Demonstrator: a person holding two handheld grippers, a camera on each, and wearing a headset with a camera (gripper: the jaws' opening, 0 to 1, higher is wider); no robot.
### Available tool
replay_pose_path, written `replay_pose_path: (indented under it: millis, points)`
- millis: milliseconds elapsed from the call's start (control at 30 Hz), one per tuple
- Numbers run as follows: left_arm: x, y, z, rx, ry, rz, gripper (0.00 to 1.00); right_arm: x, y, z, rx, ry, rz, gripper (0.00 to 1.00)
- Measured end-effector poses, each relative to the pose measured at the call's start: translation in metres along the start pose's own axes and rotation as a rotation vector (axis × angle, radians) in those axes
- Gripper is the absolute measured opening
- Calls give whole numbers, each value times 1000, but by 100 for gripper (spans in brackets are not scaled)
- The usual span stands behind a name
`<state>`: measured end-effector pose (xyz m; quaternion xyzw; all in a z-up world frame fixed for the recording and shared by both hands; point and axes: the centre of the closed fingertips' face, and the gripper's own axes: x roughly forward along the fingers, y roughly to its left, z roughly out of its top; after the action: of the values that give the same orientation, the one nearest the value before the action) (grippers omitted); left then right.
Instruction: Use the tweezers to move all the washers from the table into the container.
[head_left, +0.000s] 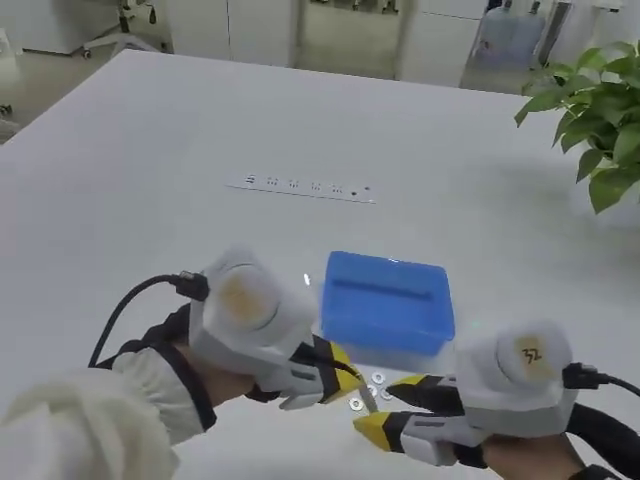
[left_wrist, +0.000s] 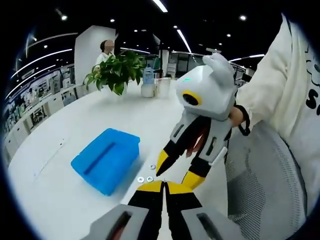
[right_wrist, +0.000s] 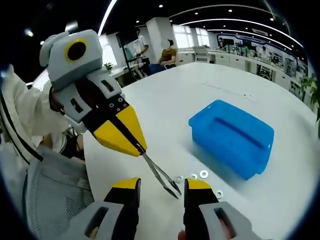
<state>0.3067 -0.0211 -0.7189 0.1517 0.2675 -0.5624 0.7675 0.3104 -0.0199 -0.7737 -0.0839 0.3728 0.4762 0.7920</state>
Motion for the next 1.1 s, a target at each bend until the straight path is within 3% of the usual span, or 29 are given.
replay_pose_path:
  millis: [200,333,667,1100]
  points:
    - [-4,7,14,9,-48,24,0,14,2,15,-13,-16,13,21]
    - [-7,9,19,3,-70,12,0,15,-1,21,-71,-25,-21,11]
    - [-2,2,15,129,-37,20,0,17,-2,17,-117,-16,-39,12]
    - [2,0,4,176,-12,26,0,26,-3,9,-114,8,-29,13]
